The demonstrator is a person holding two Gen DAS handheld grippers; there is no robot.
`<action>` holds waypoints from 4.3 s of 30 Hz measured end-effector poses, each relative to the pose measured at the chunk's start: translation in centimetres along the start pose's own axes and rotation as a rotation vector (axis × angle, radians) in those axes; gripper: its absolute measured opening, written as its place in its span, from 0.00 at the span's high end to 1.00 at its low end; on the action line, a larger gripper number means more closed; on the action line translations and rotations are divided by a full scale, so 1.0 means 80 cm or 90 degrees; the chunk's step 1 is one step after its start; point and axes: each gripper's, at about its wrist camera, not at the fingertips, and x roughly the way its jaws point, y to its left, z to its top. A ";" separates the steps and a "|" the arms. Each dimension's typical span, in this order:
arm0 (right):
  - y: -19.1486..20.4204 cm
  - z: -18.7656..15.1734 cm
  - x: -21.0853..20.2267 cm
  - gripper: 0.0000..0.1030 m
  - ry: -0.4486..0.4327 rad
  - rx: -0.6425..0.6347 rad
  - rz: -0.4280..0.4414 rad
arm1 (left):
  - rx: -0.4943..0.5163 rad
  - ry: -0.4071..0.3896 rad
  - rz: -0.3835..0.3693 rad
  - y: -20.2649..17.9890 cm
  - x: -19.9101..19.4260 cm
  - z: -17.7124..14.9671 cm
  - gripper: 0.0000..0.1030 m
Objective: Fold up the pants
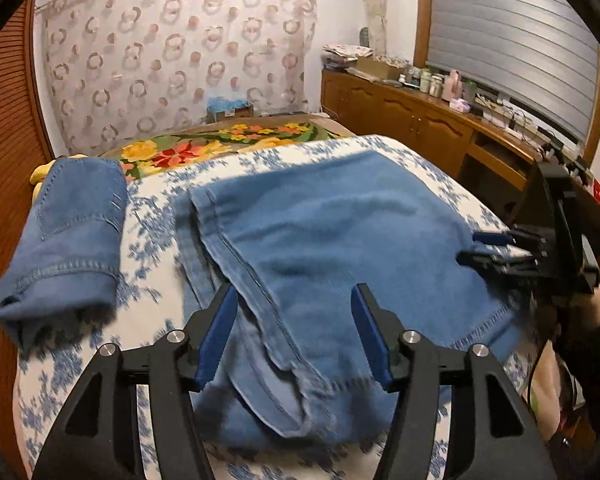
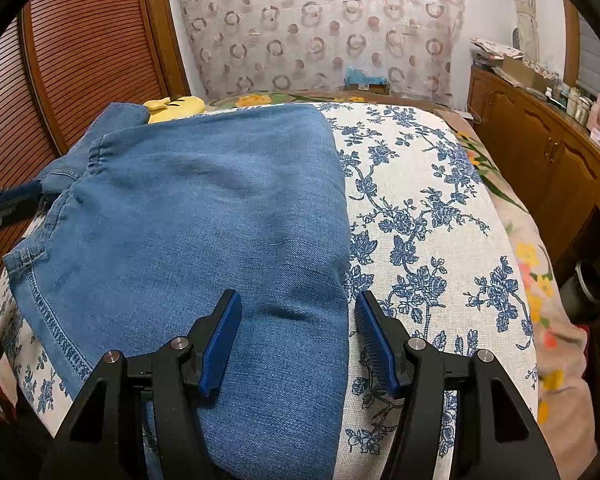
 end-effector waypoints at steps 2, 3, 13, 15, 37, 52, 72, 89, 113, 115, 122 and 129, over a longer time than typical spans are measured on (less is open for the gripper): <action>0.000 0.000 0.000 0.40 0.000 0.000 0.000 | 0.000 0.003 -0.004 -0.006 -0.001 -0.006 0.42; 0.000 0.000 0.000 0.40 0.000 0.000 0.000 | -0.001 0.004 -0.005 -0.007 -0.001 -0.009 0.42; 0.000 0.000 0.000 0.40 0.001 -0.001 -0.002 | -0.007 0.025 0.007 -0.009 0.009 -0.037 0.41; -0.001 0.001 0.001 0.40 0.001 -0.002 -0.002 | -0.014 0.027 0.005 -0.005 0.011 -0.040 0.41; 0.006 0.030 -0.029 0.93 -0.026 0.000 0.099 | -0.047 0.004 -0.006 0.012 0.004 -0.059 0.41; 0.207 0.103 -0.073 0.94 -0.101 -0.189 0.222 | -0.115 -0.057 0.049 0.089 -0.085 -0.083 0.41; 0.195 0.139 -0.057 0.47 -0.075 -0.163 0.273 | -0.137 -0.083 0.059 0.111 -0.101 -0.074 0.40; 0.127 0.190 0.102 0.39 0.042 -0.103 0.153 | -0.144 0.024 -0.008 0.098 -0.006 -0.064 0.38; 0.142 0.224 0.109 0.80 -0.028 -0.116 0.251 | -0.285 -0.018 -0.166 0.117 -0.025 -0.076 0.87; 0.156 0.239 0.086 0.80 -0.060 -0.132 0.256 | -0.278 -0.039 -0.164 0.118 -0.040 -0.069 0.87; 0.200 0.291 0.041 0.80 -0.127 -0.165 0.284 | -0.268 -0.117 -0.129 0.158 -0.090 -0.040 0.88; 0.261 0.339 0.080 0.80 -0.149 -0.172 0.316 | -0.245 -0.134 -0.053 0.220 -0.117 -0.011 0.88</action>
